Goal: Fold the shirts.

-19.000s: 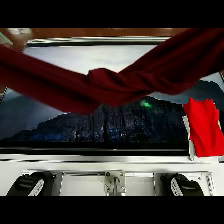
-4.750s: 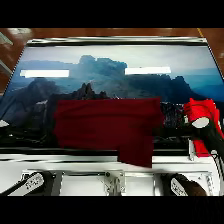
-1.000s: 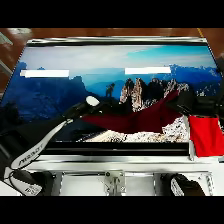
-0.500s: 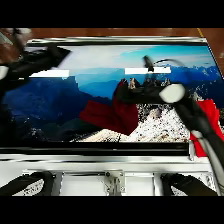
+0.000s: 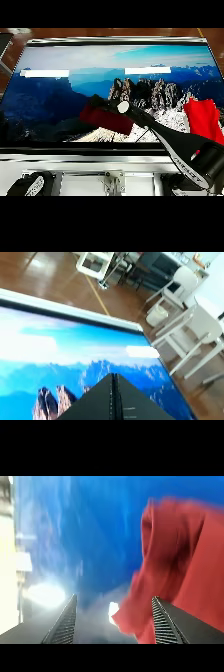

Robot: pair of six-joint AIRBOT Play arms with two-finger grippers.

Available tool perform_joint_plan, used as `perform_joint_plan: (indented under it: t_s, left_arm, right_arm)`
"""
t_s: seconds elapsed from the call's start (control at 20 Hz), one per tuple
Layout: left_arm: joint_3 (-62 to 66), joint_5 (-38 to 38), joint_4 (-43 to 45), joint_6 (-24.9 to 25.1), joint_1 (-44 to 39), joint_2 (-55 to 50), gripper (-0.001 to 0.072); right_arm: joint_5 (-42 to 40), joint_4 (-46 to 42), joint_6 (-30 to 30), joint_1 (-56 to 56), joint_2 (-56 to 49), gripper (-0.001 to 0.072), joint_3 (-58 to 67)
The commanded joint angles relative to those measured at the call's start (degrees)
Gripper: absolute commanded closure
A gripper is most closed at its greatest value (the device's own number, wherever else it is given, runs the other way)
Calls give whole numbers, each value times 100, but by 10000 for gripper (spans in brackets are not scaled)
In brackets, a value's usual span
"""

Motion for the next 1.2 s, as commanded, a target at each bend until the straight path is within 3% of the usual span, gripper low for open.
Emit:
perform_joint_plan:
  t_s: [0.0, 0.1, 0.2, 0.3, 0.45, 0.5, 0.6, 1.0, 1.1, 1.15]
  left_arm:
    - [-81, -319, 4, 0, 92, 96, 668]
    - [-105, -326, 68, 2, 92, 66, 668]
    - [-105, -328, 240, 0, 92, 50, 668]
    - [-105, -332, 280, 0, 92, 48, 668]
    - [-105, -354, 280, 0, 90, 50, 668]
    - [-105, -356, 280, 0, 90, 50, 668]
    - [-105, -376, 282, 0, 90, 50, 668]
    - [-105, -498, 291, -2, 90, 48, 668]
    - [-105, -496, 293, -2, 90, 48, 667]
    - [-105, -496, 293, -9, 90, 48, 667]
  right_arm:
    - [922, -831, -358, -645, 546, 118, 17]
    - [2702, -2435, -286, -1360, 1025, 118, 17]
    - [4905, -4017, 304, -2026, 1163, 118, 9]
    - [5855, -4325, 369, -2597, 1132, 118, -361]
    - [4964, -3270, 293, -2977, 1130, 114, -1384]
    - [4439, -2905, 254, -2979, 1130, 44, -1735]
    - [3650, -2127, 155, -2979, 1078, 37, -2249]
    - [3117, 684, -1668, -2979, 286, 55, -2380]
    - [3032, 990, -1862, -2979, 201, 272, -2380]
    - [3023, 1106, -2028, -2979, 184, 462, -2374]
